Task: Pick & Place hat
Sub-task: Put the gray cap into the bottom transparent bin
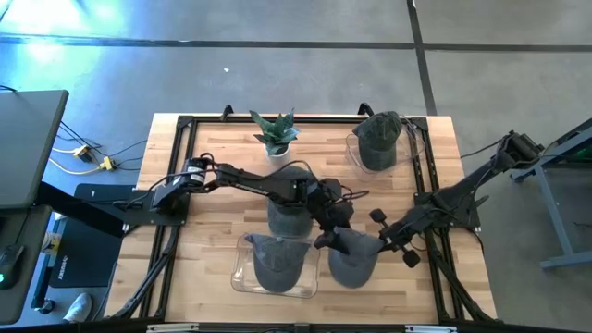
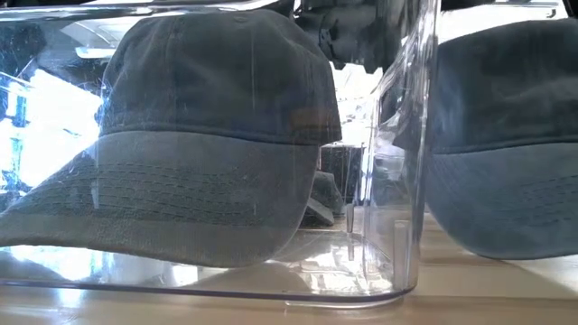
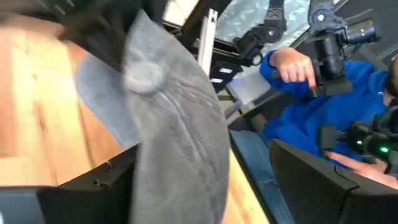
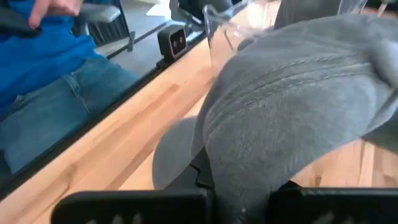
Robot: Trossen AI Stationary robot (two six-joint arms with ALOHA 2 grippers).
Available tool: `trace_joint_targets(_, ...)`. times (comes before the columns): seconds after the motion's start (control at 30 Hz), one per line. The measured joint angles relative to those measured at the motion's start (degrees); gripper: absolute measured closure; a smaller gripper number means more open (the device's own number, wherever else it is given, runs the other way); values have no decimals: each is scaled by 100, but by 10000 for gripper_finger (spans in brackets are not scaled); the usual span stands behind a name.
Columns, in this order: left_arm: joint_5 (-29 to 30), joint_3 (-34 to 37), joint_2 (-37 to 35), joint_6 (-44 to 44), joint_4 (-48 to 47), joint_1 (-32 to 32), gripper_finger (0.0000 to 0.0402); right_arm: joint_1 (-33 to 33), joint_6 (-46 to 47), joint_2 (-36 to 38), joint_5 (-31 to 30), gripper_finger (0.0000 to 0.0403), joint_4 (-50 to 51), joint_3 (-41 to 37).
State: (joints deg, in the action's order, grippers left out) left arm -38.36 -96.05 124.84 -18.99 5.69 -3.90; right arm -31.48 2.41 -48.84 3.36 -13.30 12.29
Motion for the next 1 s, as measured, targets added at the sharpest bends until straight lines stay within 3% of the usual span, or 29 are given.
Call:
trace_joint_targets(0.43,-419,4,0,76,-424,-38,115,-487,-544,548,-13,396,110,0)
trace_joint_targets(0.63,-567,4,0,136,-463,-108,168,-803,-544,548,-364,398,238,0)
trace_joint_targets(0.83,-127,4,0,222,-297,-103,232,-872,-495,547,-647,385,234,0)
trace_joint_targets(1.0,32,4,0,226,78,-99,269,-856,203,544,-850,378,196,0)
